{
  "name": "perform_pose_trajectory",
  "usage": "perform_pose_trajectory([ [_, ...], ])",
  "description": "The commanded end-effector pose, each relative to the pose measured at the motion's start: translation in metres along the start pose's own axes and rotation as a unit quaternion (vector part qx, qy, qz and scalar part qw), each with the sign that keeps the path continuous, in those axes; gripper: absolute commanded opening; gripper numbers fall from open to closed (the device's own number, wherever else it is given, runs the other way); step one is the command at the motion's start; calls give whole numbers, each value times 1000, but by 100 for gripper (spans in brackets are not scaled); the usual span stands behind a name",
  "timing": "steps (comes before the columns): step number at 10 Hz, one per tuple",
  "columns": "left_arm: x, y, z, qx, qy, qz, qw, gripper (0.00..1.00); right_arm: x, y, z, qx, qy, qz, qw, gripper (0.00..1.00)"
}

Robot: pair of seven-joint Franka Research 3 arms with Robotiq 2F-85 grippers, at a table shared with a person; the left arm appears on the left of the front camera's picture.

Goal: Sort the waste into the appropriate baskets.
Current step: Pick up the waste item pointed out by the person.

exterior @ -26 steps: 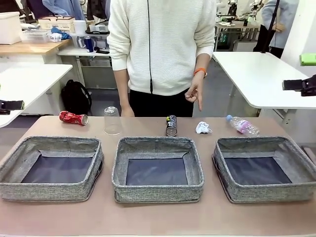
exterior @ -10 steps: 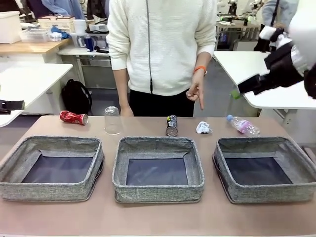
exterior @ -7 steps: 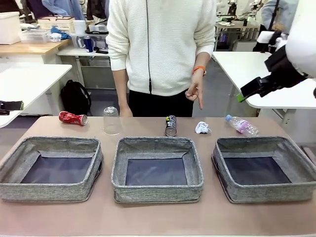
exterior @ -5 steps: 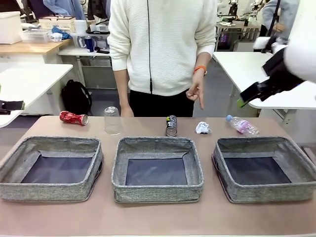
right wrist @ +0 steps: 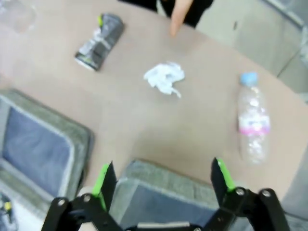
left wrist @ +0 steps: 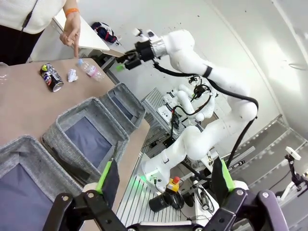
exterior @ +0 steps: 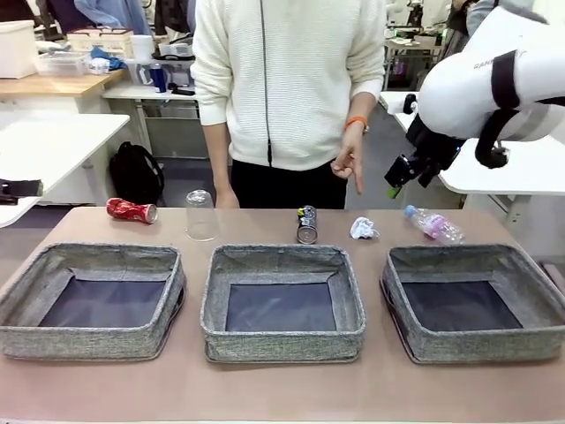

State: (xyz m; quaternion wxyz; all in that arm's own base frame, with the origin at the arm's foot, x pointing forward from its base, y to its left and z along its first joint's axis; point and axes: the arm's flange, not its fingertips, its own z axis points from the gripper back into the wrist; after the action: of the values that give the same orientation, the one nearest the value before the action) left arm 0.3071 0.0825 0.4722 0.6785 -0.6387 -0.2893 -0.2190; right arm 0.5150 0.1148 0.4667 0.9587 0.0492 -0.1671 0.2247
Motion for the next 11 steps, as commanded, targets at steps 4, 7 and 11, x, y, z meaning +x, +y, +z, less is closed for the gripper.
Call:
perform_pose_trajectory([
  [4,2,-2,-1,-8,-9,-13,1000,100,53,-23,-75,2,27,-55,998,100],
  [7,2,-2,-1,-8,-9,-13,1000,100,60,-32,-125,0,20,-51,999,100],
  [11,2,-2,-1,-8,-9,-13,1000,100,64,-37,-173,29,25,-39,999,100],
])
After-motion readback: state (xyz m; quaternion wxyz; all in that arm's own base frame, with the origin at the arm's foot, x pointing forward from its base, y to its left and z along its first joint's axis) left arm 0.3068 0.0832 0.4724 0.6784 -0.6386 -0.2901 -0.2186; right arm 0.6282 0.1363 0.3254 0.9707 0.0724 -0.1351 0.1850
